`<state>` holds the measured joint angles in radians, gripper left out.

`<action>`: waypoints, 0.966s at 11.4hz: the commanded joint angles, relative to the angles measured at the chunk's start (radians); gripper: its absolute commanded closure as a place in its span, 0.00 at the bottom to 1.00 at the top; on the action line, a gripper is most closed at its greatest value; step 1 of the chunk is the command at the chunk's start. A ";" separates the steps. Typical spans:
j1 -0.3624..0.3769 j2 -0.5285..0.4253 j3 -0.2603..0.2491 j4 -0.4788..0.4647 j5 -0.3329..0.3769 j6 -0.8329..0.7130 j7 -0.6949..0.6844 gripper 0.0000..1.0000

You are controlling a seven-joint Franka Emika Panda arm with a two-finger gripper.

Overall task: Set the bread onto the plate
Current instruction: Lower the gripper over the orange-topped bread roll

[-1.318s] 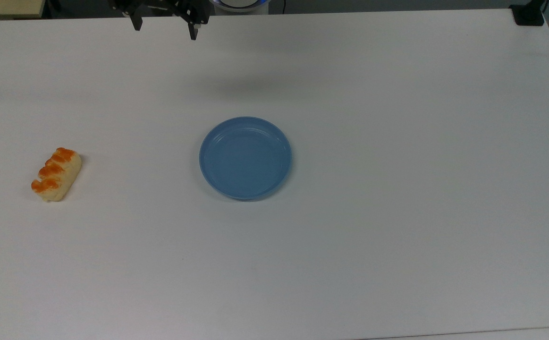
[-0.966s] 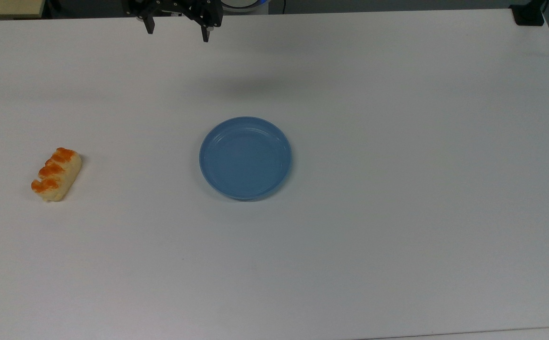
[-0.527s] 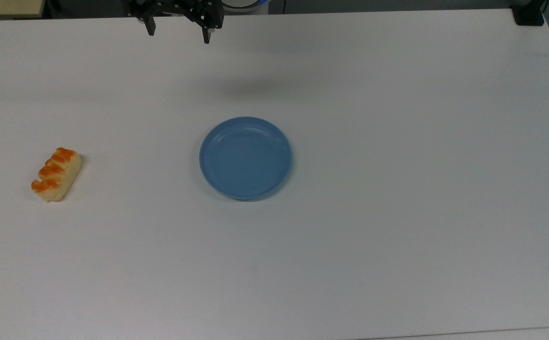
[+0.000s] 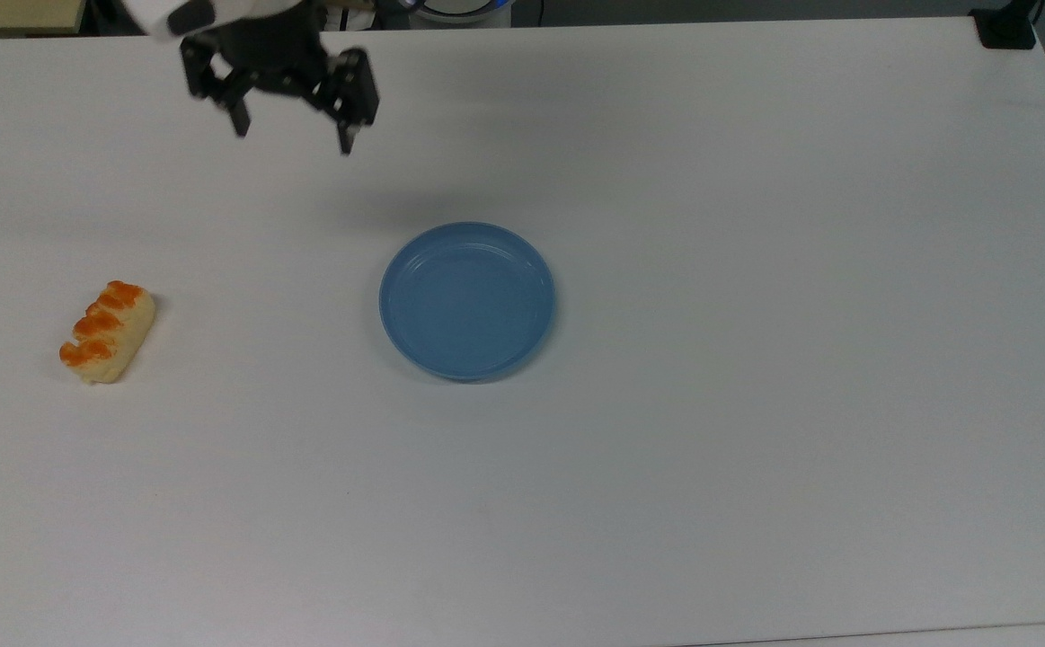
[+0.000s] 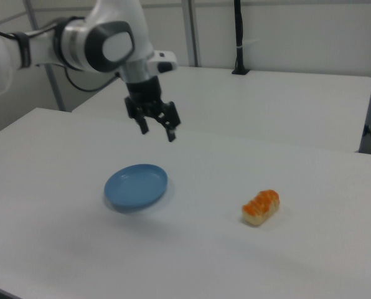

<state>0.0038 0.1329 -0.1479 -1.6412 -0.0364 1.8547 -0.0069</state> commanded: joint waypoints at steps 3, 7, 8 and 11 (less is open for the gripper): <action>-0.042 0.204 -0.113 -0.003 -0.007 0.343 -0.108 0.00; -0.126 0.342 -0.113 -0.002 -0.008 0.529 -0.101 0.00; -0.140 0.373 -0.113 -0.002 -0.007 0.579 -0.094 0.00; -0.175 0.438 -0.113 -0.002 -0.005 0.688 -0.094 0.00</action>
<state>-0.1578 0.5379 -0.2551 -1.6436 -0.0364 2.4795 -0.0969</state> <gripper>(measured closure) 0.000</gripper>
